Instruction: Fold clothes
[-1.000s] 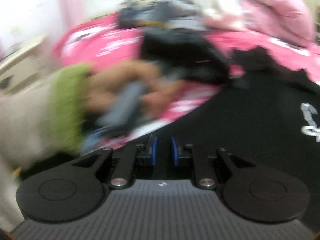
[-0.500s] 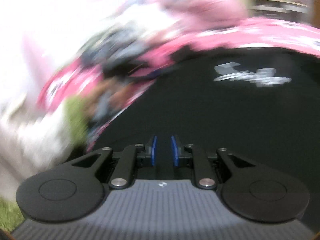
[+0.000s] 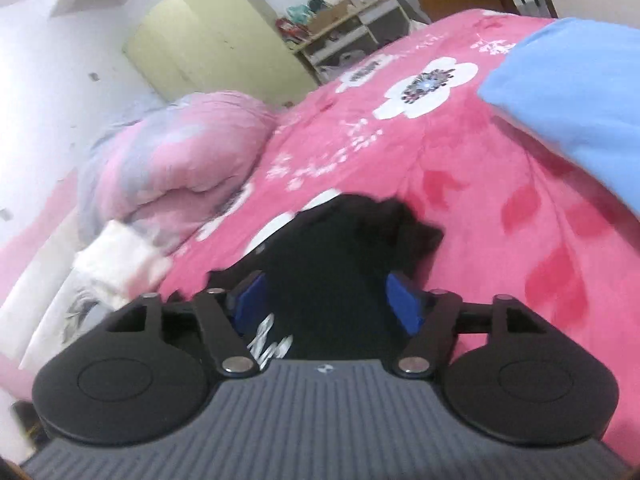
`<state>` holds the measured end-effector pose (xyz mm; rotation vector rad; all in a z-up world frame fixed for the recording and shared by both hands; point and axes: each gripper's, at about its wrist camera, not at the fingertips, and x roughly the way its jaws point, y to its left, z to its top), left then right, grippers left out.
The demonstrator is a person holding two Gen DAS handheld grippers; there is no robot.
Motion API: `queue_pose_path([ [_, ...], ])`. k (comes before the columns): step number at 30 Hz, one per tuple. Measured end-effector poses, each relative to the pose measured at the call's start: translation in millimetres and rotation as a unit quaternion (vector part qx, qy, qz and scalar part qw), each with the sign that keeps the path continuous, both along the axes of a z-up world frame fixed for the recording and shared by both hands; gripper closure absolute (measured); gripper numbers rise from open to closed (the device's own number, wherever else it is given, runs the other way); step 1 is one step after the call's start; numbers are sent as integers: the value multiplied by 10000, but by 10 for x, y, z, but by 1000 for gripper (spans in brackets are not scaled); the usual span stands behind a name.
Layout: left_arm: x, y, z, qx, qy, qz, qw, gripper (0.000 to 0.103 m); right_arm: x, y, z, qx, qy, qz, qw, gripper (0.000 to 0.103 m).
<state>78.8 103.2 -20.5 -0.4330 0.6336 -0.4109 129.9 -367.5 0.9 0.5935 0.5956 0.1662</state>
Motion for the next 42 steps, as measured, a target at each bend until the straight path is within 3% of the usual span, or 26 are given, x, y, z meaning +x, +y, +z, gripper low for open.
queue_pose_path([
  [5, 110, -573, -182, 364, 155, -520, 9979, 41, 866, -18, -340, -363, 362, -17, 9987, 27],
  [7, 131, -679, -319, 569, 231, -535, 9967, 41, 1072, -10, -482, -346, 449, 128, 9983, 33],
  [8, 128, -695, -387, 643, 248, -521, 9963, 43, 1126, 23, -529, -412, 474, 256, 9977, 42],
  [10, 113, -703, -495, 757, 226, -507, 9956, 47, 1225, 88, -619, -556, 514, 497, 9959, 92],
  [12, 79, -659, -524, 758, 96, -516, 9957, 47, 1163, 104, -598, -779, 230, 397, 9959, 94],
  [16, 102, -618, -549, 575, 97, -503, 9970, 47, 974, -100, -465, -834, -504, -106, 9952, 94],
  [21, 147, -608, -568, 567, 67, -511, 9971, 47, 1074, -238, -697, -851, -417, -527, 9941, 92],
  [24, 147, -611, -572, 626, 47, -525, 9966, 47, 1139, -387, -901, -533, -188, -773, 9954, 65],
  [27, 154, -612, -571, 635, 40, -529, 9966, 46, 1080, -568, -964, 80, -188, -954, 9952, 58],
  [31, 155, -619, -564, 648, 26, -532, 9965, 46, 849, -608, -693, -25, -411, -1128, 9928, 57],
  [34, 155, -606, -568, 607, 15, -529, 9968, 46, 642, -532, -444, 51, -432, -484, 9979, 57],
  [37, 164, -572, -577, 477, 35, -522, 9975, 46, 429, -258, -317, -64, -48, 603, 9981, 57],
  [39, 178, -545, -577, 361, 79, -499, 9981, 46, 274, -34, -371, -365, 146, 1084, 9933, 57],
  [42, 188, -513, -523, 287, 166, -409, 9986, 46, 212, 113, -684, -833, 886, 1060, 9869, 58],
])
